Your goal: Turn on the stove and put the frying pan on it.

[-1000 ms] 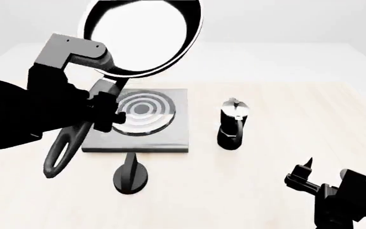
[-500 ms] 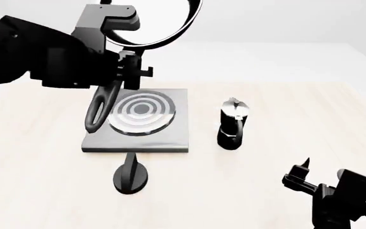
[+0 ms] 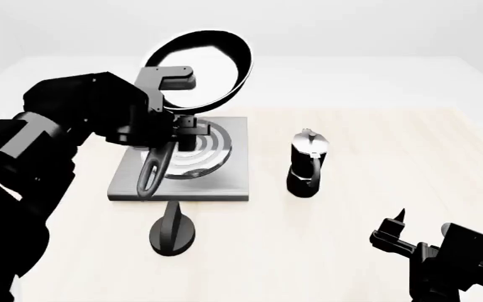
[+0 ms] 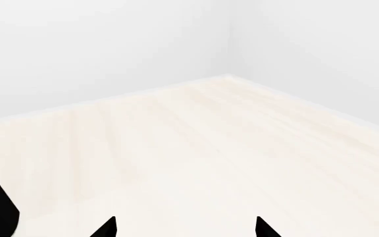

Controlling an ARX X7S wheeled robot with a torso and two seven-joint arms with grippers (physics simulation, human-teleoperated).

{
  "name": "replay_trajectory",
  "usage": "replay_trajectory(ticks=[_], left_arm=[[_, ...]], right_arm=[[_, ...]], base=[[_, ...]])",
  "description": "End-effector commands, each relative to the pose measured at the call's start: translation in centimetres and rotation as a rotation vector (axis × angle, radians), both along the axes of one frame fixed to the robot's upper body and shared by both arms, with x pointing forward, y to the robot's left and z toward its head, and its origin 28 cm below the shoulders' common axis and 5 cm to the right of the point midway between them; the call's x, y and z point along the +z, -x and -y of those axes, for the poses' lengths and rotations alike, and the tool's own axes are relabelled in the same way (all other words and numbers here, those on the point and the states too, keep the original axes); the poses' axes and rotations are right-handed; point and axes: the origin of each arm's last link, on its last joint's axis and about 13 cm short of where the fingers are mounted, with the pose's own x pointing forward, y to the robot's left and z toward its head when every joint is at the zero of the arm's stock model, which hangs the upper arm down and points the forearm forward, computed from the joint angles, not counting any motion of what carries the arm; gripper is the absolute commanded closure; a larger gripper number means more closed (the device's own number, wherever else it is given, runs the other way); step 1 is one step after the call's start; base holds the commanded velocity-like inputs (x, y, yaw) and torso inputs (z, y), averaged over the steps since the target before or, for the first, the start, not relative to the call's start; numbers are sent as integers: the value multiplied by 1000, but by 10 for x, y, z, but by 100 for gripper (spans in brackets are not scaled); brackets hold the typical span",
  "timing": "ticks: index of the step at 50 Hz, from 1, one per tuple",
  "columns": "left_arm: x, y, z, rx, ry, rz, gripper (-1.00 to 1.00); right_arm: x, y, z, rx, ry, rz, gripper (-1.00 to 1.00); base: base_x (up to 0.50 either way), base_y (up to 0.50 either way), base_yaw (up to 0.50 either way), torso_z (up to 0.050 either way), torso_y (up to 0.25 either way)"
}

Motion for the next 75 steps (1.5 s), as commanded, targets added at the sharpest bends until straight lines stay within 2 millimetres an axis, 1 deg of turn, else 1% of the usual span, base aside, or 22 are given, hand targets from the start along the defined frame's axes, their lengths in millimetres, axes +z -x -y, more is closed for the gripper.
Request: replay_trajectory(ticks=[1, 10, 17, 24, 31, 36, 41, 46, 47, 55, 64, 68, 75], left_arm=[[-12, -3, -1, 48, 1, -19, 100], [-22, 12, 1, 25, 29, -28, 100], [-27, 14, -1, 65, 19, -49, 100], [-28, 15, -4, 96, -17, -77, 100], [-26, 16, -11, 143, -28, -77, 100], [-28, 16, -13, 136, -51, -78, 100], [-26, 14, -15, 130, -61, -41, 100], [-26, 13, -15, 111, -95, -57, 100], [-26, 13, -16, 110, -131, -62, 100], [-24, 12, -16, 111, -121, -61, 100], [-20, 15, -14, 110, -120, -49, 100], [-19, 13, -13, 105, -116, -50, 100], [-23, 14, -14, 102, -105, -60, 100]], right_arm=[[0, 0, 0, 2, -2, -1, -100], [0, -1, 0, 1, -4, -1, -100], [1, 0, 0, 1, -6, 1, -100], [0, 0, 0, 1, -6, -1, -100], [-2, -1, 0, 1, -5, -3, -100], [-1, 0, 0, 2, -4, -2, -100], [-2, -1, 0, 2, -4, -3, -100], [-2, -1, 0, 2, -4, -3, -100], [-2, -1, 0, 2, -4, -4, -100], [-2, -1, 0, 3, -4, -5, -100], [-2, -1, 0, 3, -6, -5, -100], [-1, -1, 0, 3, -7, -3, -100], [-2, -1, 0, 3, -5, -4, -100]], base=[[0, 0, 0, 0, 0], [0, 0, 0, 0, 1], [0, 0, 0, 0, 1], [0, 0, 0, 0, 1], [0, 0, 0, 3, 1], [0, 0, 0, 0, 2], [0, 0, -1, 0, 2], [2, 0, 0, 0, -38], [0, 0, 0, 0, -250], [0, 0, 0, 0, -249], [-2, 0, 0, 0, 0], [0, 0, 0, 0, 0], [0, 0, 0, 0, 0]])
